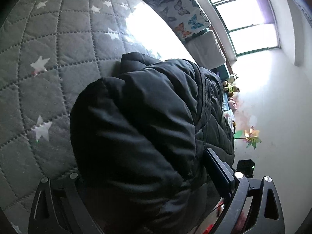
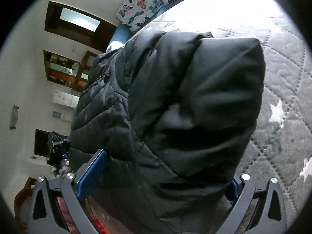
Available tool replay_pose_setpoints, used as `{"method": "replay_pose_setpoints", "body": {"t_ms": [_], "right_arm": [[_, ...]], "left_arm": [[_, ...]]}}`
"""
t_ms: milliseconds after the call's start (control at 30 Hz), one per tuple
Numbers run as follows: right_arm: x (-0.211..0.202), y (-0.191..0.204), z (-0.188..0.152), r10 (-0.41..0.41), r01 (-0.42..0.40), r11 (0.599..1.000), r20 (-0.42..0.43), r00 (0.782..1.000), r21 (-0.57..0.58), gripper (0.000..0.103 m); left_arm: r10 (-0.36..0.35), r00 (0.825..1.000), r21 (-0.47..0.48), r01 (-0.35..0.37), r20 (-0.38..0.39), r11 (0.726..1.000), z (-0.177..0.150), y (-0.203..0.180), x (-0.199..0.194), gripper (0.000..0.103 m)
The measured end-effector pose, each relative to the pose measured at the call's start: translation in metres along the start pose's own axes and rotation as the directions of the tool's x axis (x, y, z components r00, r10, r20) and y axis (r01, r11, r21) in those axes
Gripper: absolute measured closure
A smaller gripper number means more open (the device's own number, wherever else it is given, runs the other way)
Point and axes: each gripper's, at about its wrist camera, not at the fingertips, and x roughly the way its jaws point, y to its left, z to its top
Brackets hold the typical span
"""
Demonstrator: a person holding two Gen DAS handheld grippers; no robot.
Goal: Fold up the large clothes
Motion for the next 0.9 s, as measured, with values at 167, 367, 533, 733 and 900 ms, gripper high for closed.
{"method": "replay_pose_setpoints", "body": {"t_ms": [167,367,533,733,900], "right_arm": [[0.001,-0.011,-0.001,0.036,-0.035,0.998,-0.008,0.999,0.046,0.000],[0.003,-0.012,-0.005,0.031,-0.031,0.999,-0.011,0.999,0.038,0.000],[-0.007,-0.001,-0.010,0.084,-0.084,0.996,0.019,0.996,0.004,0.011],[-0.004,-0.015,-0.012,0.121,-0.121,0.992,0.025,0.992,0.028,0.015],[-0.026,-0.002,-0.019,0.132,-0.131,0.991,0.081,0.988,-0.014,0.045]], "left_arm": [[-0.038,0.999,-0.022,0.038,0.018,0.999,0.008,0.005,-0.009,0.002],[-0.056,0.998,-0.085,0.053,-0.038,0.995,0.012,0.018,0.011,0.003],[-0.042,0.997,-0.032,0.040,-0.059,0.999,0.013,0.007,0.011,0.019],[-0.034,0.998,-0.011,0.033,-0.057,0.999,0.018,0.006,0.011,0.027],[-0.007,1.000,0.071,0.007,0.004,0.997,0.009,-0.026,-0.005,0.044]]}}
